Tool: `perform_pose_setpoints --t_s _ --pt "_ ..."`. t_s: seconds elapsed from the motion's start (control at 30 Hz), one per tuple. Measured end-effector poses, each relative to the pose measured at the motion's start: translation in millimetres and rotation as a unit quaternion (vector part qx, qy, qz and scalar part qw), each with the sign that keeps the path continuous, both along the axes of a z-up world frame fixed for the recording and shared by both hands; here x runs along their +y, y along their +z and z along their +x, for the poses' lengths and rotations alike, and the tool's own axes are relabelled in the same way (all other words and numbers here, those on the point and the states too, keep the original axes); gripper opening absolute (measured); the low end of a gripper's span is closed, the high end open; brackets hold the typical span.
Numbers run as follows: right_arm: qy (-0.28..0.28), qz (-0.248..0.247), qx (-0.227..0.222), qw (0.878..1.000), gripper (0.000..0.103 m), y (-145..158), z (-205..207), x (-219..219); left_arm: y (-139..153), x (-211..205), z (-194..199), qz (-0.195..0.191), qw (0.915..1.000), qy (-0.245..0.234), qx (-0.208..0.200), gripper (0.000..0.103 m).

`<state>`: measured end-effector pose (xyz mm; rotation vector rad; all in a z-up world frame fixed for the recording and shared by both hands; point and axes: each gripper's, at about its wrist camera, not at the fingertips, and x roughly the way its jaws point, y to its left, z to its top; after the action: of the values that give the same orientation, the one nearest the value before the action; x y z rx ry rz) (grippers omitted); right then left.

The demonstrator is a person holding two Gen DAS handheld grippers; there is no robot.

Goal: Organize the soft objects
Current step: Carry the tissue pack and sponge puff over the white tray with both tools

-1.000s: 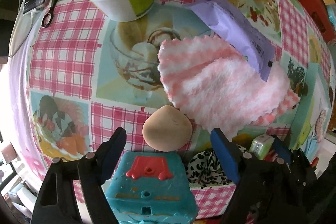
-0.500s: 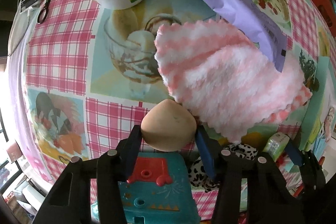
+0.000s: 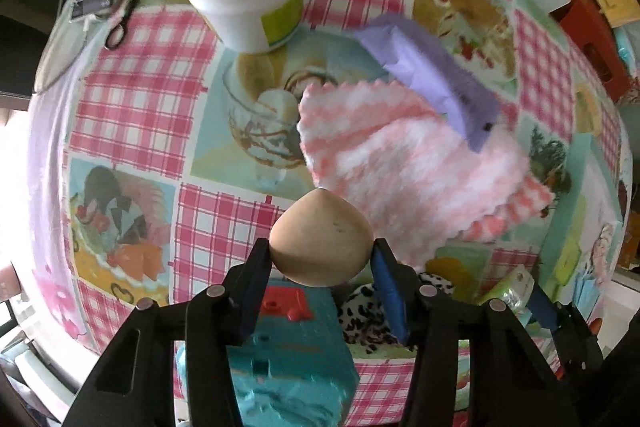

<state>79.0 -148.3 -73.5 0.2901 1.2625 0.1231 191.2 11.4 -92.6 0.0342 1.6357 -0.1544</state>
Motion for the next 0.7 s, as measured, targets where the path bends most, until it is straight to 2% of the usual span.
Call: perform_pose_setpoints --t_s 0.47,0.7 --pt "-0.020 0.011 -0.047 0.999 0.052 50 -24 -10 83 1 -38 -0.029 0.9970 0.007 -0.071 0.052" --pt "-0.044 -0.003 -0.064 0.997 0.052 71 -44 -27 106 -11 -55 -0.043 0.9952 0.000 -0.088 0.052"
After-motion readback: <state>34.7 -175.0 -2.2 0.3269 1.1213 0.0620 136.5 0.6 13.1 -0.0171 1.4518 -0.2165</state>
